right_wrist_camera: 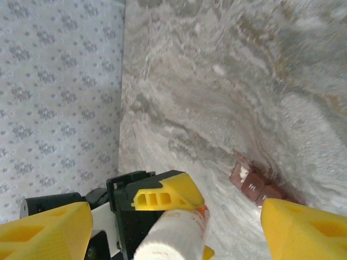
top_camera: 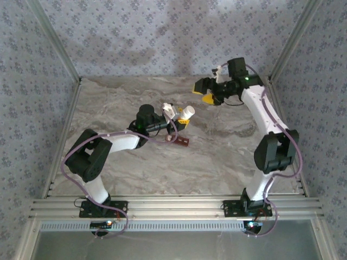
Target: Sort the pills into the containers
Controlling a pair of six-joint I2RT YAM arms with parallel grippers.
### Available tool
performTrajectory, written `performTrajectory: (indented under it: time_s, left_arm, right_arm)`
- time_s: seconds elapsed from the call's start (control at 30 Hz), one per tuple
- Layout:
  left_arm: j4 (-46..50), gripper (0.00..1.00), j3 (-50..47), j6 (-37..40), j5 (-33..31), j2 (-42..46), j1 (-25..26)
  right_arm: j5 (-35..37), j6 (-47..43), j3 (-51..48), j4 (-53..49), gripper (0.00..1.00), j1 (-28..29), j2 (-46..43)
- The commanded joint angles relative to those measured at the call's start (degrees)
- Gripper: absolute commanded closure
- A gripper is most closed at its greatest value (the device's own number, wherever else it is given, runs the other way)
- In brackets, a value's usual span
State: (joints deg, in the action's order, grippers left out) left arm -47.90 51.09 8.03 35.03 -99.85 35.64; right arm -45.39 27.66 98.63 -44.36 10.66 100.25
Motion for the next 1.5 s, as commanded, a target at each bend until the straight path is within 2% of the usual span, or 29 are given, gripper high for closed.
performTrajectory:
  time_s: [0.0, 0.17, 0.33, 0.53, 0.93, 1.47]
  left_arm:
    - [-4.25, 1.0, 0.26, -3.04, 2.39, -0.77, -0.4]
    - [-4.74, 1.0, 0.67, -4.9, 3.85, -1.13, -1.27]
    - [-3.86, 1.0, 1.31, -5.86, 5.8, -1.31, -1.86]
    - [-2.03, 1.0, 2.51, -6.05, 7.18, -1.42, -1.91]
    - [-0.44, 1.0, 3.58, -6.04, 7.78, -1.24, -2.06]
    - [-0.26, 1.0, 3.44, -6.19, 7.78, -0.96, -2.44]
  right_arm:
    - [3.92, -1.28, -4.71, 6.13, 0.18, -0.47, -6.01]
    - [7.92, -7.66, -9.84, 7.72, 0.21, -0.15, -11.53]
    - [7.17, -11.31, -12.51, 8.44, 0.21, 0.74, -14.15]
    - [7.35, -13.05, -10.38, 5.65, 0.17, 2.77, -12.25]
    - [9.93, -15.63, -5.2, 0.6, 0.17, 8.17, -6.58]
    - [9.44, -16.41, -4.88, -0.98, 0.3, 9.73, -4.2]
